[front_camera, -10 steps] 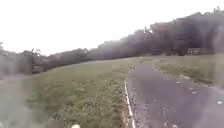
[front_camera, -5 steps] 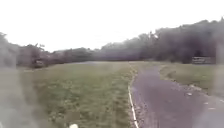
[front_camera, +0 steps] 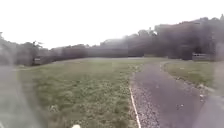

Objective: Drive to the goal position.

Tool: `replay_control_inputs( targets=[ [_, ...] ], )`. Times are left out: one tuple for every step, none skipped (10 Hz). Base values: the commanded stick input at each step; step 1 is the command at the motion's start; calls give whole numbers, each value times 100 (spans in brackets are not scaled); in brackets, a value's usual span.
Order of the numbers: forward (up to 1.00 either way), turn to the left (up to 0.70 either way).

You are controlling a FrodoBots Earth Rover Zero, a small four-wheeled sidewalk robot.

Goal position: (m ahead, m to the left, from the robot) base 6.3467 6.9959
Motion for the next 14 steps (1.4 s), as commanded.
replay_control_inputs(
  targets=[
    [70,0],
    [70,0],
    [70,0],
    [70,-13],
    [70,-13],
    [70,-13],
    [70,-13],
    [70,0],
    [70,0],
    [70,0],
    [70,0],
    [70,0],
    [70,0],
    [70,0]
  ],
)
